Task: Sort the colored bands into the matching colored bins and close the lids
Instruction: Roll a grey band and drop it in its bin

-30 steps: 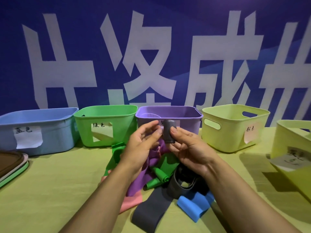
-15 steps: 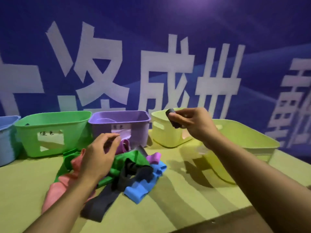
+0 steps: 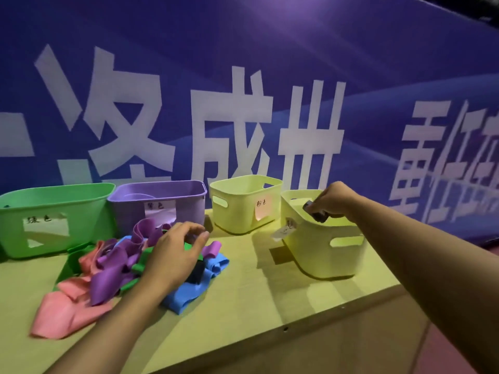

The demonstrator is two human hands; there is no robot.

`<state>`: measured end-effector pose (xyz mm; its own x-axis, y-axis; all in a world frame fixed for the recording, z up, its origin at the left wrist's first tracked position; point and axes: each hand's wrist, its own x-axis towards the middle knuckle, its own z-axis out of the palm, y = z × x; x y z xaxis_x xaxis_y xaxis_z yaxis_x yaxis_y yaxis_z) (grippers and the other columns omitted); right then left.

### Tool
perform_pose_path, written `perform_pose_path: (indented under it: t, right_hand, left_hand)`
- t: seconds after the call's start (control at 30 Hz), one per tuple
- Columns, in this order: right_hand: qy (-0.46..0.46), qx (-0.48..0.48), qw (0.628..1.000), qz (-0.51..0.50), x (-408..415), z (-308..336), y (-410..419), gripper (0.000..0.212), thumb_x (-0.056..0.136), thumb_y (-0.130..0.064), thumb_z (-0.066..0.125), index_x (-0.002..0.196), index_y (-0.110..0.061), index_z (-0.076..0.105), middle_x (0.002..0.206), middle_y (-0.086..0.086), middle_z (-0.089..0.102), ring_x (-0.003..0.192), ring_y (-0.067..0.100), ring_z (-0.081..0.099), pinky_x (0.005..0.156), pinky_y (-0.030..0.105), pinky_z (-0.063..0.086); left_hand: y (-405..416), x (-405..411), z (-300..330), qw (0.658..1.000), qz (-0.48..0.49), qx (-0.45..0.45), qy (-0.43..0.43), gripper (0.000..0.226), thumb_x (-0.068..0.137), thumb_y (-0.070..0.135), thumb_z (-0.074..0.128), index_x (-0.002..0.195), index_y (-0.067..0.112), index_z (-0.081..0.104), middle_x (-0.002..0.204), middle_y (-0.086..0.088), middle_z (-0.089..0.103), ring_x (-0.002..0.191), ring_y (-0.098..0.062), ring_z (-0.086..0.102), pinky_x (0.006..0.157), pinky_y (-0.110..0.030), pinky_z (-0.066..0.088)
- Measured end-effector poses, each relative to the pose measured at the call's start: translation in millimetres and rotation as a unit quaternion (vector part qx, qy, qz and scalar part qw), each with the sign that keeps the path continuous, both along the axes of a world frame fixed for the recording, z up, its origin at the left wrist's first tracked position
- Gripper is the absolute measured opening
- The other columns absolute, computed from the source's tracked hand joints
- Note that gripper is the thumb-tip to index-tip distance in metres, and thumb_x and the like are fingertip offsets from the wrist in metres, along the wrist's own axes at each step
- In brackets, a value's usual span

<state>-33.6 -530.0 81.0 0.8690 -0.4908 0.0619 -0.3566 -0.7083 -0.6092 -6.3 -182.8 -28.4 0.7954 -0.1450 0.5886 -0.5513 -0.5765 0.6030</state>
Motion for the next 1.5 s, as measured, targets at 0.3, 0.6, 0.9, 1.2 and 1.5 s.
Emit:
perform_pose_path:
  t: [0.3, 0.6, 0.9, 1.2, 1.5]
  right_hand:
    - [0.008, 0.0, 1.0, 0.005, 14.2, -8.9, 5.3, 0.038, 0.086, -0.025, 0.082, 0.111, 0.0, 0.068, 0.099, 0.013, 0.072, 0.084, 0.024, 0.07, 0.072, 0.032, 0.061]
    - [-0.104, 0.0, 0.968, 0.228, 2.5, -17.1, 128.2, 0.021, 0.09, -0.029, 0.077, 0.104, -0.014, 0.077, 0.095, 0.0, 0.076, 0.086, 0.014, 0.072, 0.074, 0.027, 0.059]
    - [-0.015, -0.031, 0.935, 0.352, 19.0, -77.7, 198.5, 0.027, 0.092, -0.033, 0.076, 0.112, -0.015, 0.076, 0.109, 0.002, 0.076, 0.095, 0.019, 0.07, 0.082, 0.033, 0.057]
    - [-0.032, -0.129, 0.913, 0.387, 30.5, -87.4, 204.7, 0.011, 0.087, -0.026, 0.079, 0.096, -0.018, 0.077, 0.091, -0.005, 0.072, 0.087, 0.02, 0.067, 0.075, 0.034, 0.056]
    - [-0.101, -0.008, 0.896, 0.433, 18.1, -2.9, 209.0, 0.005, 0.091, -0.018, 0.075, 0.092, -0.019, 0.071, 0.091, 0.003, 0.077, 0.086, 0.021, 0.075, 0.079, 0.033, 0.063]
  left_hand:
    - [25.7, -5.4, -11.4, 1.0, 0.011, 0.021, 0.019, 0.008, 0.094, 0.041, 0.067, 0.101, 0.037, 0.068, 0.107, 0.015, 0.065, 0.094, -0.009, 0.065, 0.089, -0.039, 0.053]
    - [57.1, -8.4, -18.4, 0.998, 0.033, 0.032, 0.039, 0.015, 0.093, 0.025, 0.072, 0.108, 0.028, 0.071, 0.11, 0.008, 0.068, 0.103, -0.012, 0.066, 0.094, -0.038, 0.053]
    - [78.6, -18.4, -25.6, 0.995, 0.051, 0.066, 0.062, 0.032, 0.087, 0.041, 0.079, 0.114, 0.025, 0.073, 0.112, 0.011, 0.062, 0.111, -0.011, 0.06, 0.096, -0.031, 0.047]
    - [98.0, -24.7, -25.8, 0.987, 0.044, 0.116, 0.1, 0.041, 0.083, 0.064, 0.071, 0.112, 0.034, 0.072, 0.122, 0.017, 0.055, 0.117, -0.006, 0.052, 0.102, -0.037, 0.045]
    - [97.1, -8.1, -9.9, 0.995, 0.067, 0.07, -0.001, 0.015, 0.092, 0.031, 0.075, 0.102, 0.019, 0.074, 0.113, 0.005, 0.062, 0.109, -0.017, 0.054, 0.095, -0.029, 0.036]
